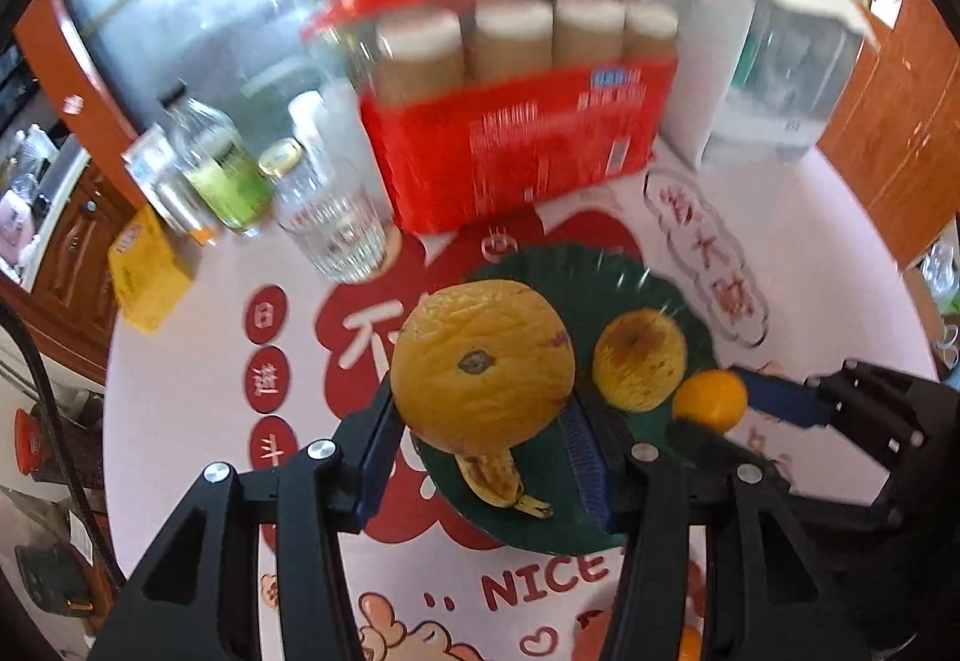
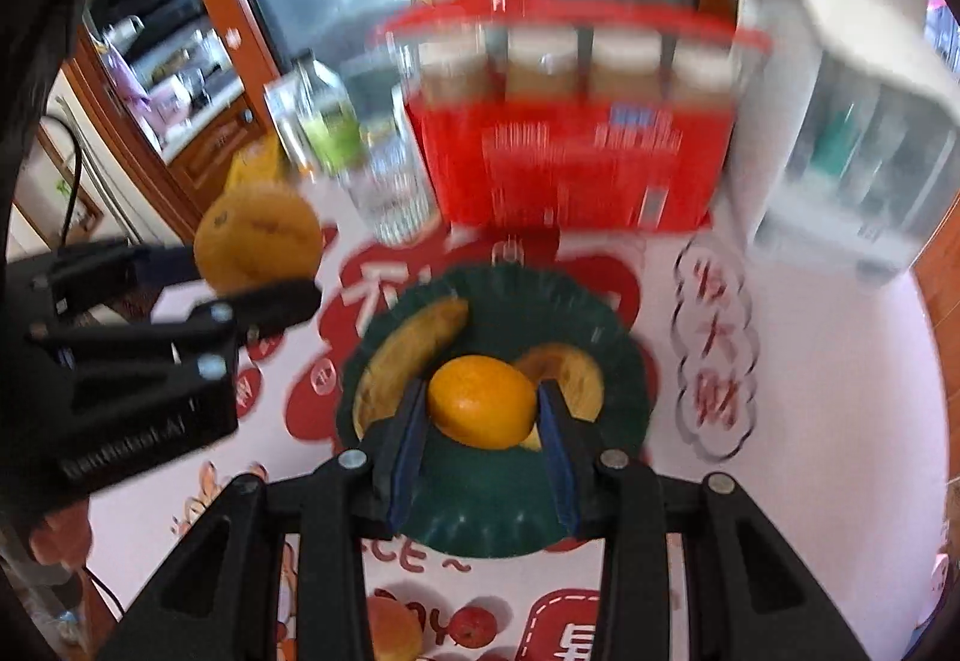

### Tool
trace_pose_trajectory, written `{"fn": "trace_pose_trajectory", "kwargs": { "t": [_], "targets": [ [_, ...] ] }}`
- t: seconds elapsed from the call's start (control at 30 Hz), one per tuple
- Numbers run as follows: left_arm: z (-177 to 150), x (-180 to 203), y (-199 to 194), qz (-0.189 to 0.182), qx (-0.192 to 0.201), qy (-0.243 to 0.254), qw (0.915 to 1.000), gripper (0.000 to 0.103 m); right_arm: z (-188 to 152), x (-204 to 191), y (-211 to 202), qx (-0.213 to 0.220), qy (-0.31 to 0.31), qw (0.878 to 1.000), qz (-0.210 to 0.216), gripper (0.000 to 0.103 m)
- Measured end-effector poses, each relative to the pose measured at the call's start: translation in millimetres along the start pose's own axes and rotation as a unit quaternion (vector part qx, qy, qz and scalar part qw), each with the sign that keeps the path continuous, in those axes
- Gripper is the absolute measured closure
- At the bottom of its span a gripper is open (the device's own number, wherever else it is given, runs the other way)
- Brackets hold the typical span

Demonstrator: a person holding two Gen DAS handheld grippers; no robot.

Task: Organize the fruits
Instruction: 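Carry both oranges onto the green plate and open both tools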

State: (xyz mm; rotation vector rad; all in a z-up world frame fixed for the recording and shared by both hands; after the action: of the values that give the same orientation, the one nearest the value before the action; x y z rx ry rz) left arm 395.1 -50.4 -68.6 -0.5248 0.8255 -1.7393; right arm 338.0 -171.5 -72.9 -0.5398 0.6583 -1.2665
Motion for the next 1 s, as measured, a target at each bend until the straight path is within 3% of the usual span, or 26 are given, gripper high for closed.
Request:
{"fn": "trace_pose_trajectory", "kwargs": {
  "t": [0.13,0.4,1.0],
  "targets": [
    [-12.5,1.5,40.1,-0.011,-0.024,-0.003,0.9996,0.053,-28.0,5.8,31.9,-0.034,0.022,0.999,0.003,0.066],
    [-29.5,15.9,91.0,-0.043,-0.048,0.003,0.9979,0.053,-51.8,12.2,66.9,-0.063,0.045,0.997,0.015,0.066],
    [-40.4,41.4,119.3,-0.067,-0.061,0.023,0.9956,0.052,-67.3,10.9,94.8,-0.069,0.051,0.996,0.018,0.064]
  ]
}}
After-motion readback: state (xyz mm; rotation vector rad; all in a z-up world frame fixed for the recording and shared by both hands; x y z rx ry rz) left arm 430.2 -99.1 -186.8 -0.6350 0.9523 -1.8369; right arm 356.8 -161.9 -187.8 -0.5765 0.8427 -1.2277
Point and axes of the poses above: each gripper's, at about its wrist camera, not at the fingertips, and y roughly the way its jaws point, x to its right, z to its top, the point moved 2 cm from there along y, roughly the way its jaws point, and after that the axes turned 15 degrees about x, right-handed, at the moved point
